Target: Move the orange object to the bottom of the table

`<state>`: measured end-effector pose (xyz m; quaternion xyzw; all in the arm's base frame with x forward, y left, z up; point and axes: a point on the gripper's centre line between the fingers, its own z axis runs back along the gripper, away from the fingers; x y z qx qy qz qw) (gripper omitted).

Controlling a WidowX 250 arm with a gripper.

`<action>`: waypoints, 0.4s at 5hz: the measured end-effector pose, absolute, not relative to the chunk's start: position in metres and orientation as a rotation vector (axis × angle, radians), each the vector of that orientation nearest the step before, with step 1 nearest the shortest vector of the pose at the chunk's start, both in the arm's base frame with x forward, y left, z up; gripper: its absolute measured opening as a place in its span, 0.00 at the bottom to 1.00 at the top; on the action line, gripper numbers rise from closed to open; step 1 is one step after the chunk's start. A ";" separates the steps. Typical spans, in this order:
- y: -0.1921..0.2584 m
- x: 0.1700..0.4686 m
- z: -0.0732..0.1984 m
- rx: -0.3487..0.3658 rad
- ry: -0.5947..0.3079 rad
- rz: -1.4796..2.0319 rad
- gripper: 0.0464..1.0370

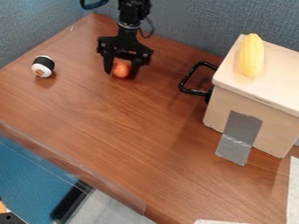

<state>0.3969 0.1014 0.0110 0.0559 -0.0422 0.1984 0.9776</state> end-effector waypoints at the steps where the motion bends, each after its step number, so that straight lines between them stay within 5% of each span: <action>1: 0.100 0.391 0.010 0.104 -0.074 0.380 0.56; 2: 0.095 0.374 0.018 0.091 -0.076 0.337 0.56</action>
